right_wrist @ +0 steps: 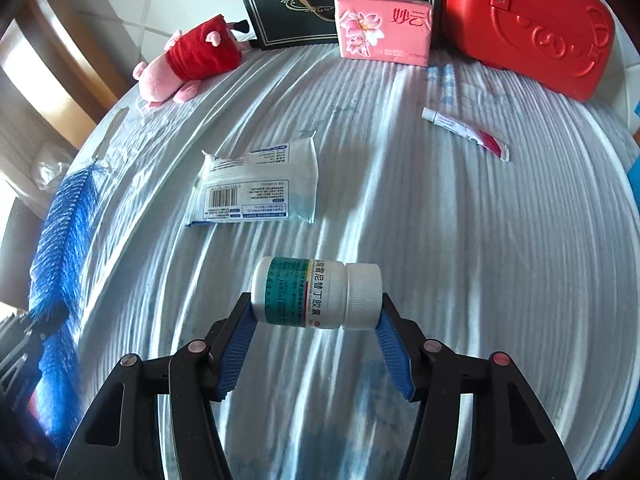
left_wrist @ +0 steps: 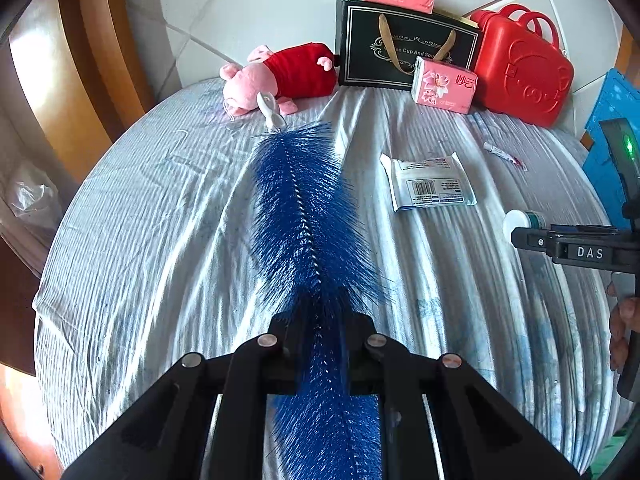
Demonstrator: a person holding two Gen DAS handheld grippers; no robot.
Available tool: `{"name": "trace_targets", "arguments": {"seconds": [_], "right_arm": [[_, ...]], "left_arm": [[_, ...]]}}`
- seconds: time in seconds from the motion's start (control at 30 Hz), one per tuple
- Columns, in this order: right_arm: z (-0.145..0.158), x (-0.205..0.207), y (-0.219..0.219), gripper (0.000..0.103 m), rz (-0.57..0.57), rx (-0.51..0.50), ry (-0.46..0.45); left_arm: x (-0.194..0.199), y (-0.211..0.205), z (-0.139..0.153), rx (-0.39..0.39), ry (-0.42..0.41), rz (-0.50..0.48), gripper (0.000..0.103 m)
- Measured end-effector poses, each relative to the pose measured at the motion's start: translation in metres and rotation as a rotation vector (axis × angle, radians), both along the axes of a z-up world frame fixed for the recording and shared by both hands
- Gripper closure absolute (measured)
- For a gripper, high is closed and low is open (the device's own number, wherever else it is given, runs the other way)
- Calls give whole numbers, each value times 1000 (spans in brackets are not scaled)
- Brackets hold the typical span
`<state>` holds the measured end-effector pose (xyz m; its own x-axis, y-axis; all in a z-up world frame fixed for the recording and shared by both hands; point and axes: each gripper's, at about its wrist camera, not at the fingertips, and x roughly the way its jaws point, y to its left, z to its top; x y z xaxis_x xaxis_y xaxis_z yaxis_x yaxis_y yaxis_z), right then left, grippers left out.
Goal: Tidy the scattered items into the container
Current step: 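Carry the bottle brush with the left tool while the right tool carries the pill bottle to the bin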
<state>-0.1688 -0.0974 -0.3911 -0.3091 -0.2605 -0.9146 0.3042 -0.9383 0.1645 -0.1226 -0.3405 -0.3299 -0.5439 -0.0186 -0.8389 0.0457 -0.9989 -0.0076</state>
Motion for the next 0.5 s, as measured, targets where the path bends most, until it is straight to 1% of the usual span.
{"name": "trace_targets", "arguments": {"seconds": [0.23, 0.33, 0.5], "right_arm": [[27, 28, 9, 45, 20, -22, 17], [41, 39, 12, 45, 29, -28, 24], [66, 56, 19, 45, 50, -46, 35]], "left_arm": [[9, 8, 16, -4, 0, 11, 91], [12, 13, 26, -10, 6, 19, 91], [15, 24, 51, -14, 40, 31, 91]]}}
